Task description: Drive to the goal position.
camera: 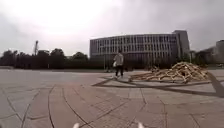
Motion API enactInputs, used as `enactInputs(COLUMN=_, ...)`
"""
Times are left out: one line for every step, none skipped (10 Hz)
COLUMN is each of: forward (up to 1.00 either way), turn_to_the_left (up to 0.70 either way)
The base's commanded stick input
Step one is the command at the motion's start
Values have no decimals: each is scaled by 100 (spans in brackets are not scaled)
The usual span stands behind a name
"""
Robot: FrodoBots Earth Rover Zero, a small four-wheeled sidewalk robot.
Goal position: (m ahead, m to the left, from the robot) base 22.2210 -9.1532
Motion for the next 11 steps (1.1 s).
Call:
enactInputs(forward=50, turn_to_the_left=0)
enactInputs(forward=50, turn_to_the_left=0)
enactInputs(forward=50, turn_to_the_left=0)
enactInputs(forward=50, turn_to_the_left=0)
enactInputs(forward=50, turn_to_the_left=0)
enactInputs(forward=50, turn_to_the_left=0)
enactInputs(forward=50, turn_to_the_left=0)
enactInputs(forward=50, turn_to_the_left=0)
enactInputs(forward=50, turn_to_the_left=0)
enactInputs(forward=50, turn_to_the_left=0)
enactInputs(forward=50, turn_to_the_left=0)
